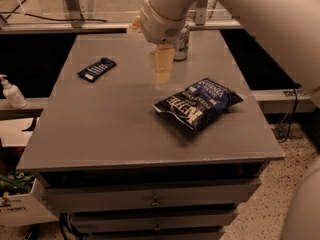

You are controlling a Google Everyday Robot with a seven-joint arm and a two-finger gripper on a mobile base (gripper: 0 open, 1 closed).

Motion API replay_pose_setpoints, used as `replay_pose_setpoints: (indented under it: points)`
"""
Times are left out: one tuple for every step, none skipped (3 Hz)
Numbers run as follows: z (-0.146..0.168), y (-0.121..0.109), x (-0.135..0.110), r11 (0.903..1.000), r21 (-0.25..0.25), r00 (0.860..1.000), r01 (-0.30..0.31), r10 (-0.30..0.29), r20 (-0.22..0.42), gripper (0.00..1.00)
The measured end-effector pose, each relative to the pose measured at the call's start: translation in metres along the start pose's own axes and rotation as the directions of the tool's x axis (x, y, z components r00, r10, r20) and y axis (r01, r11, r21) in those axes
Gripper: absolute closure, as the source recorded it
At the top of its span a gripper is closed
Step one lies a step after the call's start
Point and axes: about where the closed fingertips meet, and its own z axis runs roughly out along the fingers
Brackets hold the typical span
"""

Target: Pick rxbar blueberry

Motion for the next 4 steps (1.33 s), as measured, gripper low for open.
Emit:
replay_pose_setpoints:
  points:
    - [0.037,-0.029,-0.014,0.9972,-0.035,0.998,0.066,-0.067,-0.013,0.0]
    - [0.067,-0.055,-0.021,0.9929,-0.056,0.993,0.105,-0.107,-0.039,0.0]
    - [0.091,-0.075,-0.017,0.9906,-0.085,0.992,0.107,-0.113,-0.063,0.0]
    - [0.115,-0.094,-0.014,0.9894,-0.109,0.991,0.097,-0.106,-0.084,0.0]
